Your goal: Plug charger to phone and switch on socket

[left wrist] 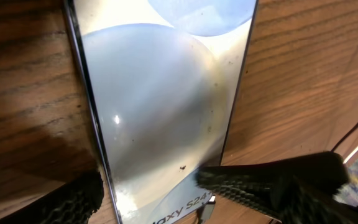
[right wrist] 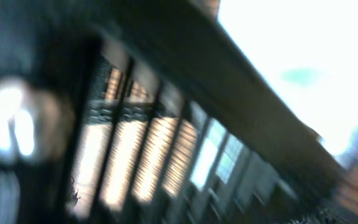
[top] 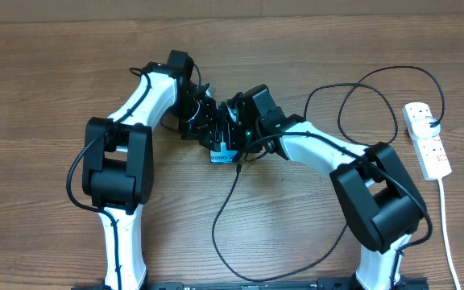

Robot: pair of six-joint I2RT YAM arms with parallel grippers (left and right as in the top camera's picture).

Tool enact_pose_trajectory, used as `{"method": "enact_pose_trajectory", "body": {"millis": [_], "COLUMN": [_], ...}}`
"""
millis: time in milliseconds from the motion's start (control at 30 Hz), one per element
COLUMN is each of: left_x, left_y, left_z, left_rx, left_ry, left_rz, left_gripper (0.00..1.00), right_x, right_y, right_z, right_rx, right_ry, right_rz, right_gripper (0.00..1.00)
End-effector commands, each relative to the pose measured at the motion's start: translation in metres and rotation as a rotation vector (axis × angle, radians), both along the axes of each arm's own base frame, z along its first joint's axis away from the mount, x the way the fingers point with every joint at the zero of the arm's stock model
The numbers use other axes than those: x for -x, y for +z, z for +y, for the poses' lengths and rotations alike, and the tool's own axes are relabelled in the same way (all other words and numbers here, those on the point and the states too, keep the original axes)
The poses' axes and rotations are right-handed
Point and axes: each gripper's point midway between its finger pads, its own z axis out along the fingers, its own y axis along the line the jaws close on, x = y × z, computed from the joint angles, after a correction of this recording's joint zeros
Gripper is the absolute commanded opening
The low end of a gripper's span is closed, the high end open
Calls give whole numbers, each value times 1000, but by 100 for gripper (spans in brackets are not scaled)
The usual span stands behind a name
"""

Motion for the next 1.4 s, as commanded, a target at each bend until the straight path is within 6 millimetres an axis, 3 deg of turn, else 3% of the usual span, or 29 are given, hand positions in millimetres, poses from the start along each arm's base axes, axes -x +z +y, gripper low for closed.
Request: {"method": "enact_pose_trajectory", "body": {"millis": [0, 167, 300, 500, 900, 1200, 1367], "left_x": [2, -6, -19, -21, -23, -6, -1], "left_y": [-17, -11, -1, -1, -4, -35, -36], "left_z": [10, 19, 26, 16, -7, -15, -14], "left_rx": [-94, -202, -351, -501, -533, -520, -524], "left_ry": [50, 116, 164, 165, 114, 10, -16], "left_rz": [42, 44, -8, -87, -171, -99, -83], "left_gripper": [89, 97, 100, 100, 100, 100, 93], "right_x": [-11, -21, -24, -22, -17, -14, -9], "right_y": [17, 42, 39, 30, 25, 19, 15], "right_z": [-25, -52, -67, -88, -89, -88, -81], "right_rx": [92, 170, 197, 239, 256, 266, 269], "right_ry": [-74, -236, -269, -304, -297, -290, -270], "right_rz": [-80, -109, -90, -41, -17, -3, 7], "right_gripper": [100, 100, 100, 100, 100, 100, 100]}}
